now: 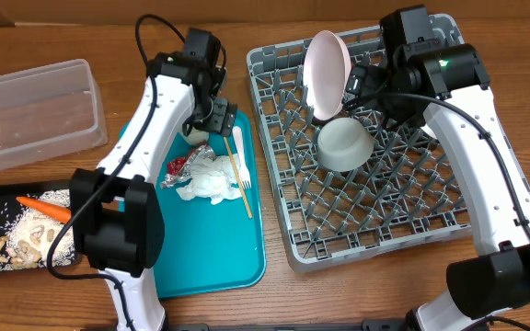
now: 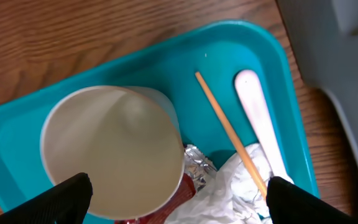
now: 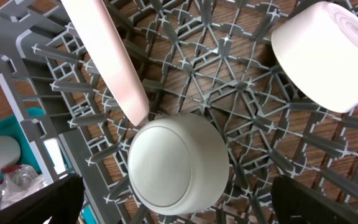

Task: Sort waste into correct bins and load items into the dishwasher rack
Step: 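Grasp the white paper cup with the left gripper and lift it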

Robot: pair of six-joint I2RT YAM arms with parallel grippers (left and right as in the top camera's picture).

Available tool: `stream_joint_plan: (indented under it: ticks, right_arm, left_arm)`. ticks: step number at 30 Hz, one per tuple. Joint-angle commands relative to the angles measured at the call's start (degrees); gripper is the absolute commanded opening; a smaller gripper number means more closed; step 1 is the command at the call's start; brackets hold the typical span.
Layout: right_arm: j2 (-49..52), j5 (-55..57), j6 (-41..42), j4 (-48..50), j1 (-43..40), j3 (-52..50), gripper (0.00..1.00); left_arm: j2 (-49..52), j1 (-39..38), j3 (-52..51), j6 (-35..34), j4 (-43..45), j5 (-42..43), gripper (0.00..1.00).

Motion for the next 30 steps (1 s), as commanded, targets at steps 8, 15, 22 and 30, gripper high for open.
stream_joint_plan:
  ticks: [8, 15, 22, 30]
  right_arm:
    - [-0.9, 0.5, 0.1, 0.2, 0.0, 1.4, 1.0]
    - [-0.9, 0.5, 0.1, 0.2, 0.0, 1.4, 1.0]
    - [-0.9, 0.5, 0.1, 0.2, 0.0, 1.4, 1.0]
    - [-0.9, 0.5, 0.1, 0.2, 0.0, 1.4, 1.0]
  left_arm:
    - [0.4, -0.4, -5.1, 2.2, 4.9, -0.8, 0.9]
    - [0.4, -0.4, -5.2, 2.1, 7.2, -1.2, 0.58]
    - [0.4, -0.4, -5.2, 2.1, 7.3, -1.2, 0.4]
    - [0.4, -0.4, -5.2, 2.1, 7.9, -1.8, 0.12]
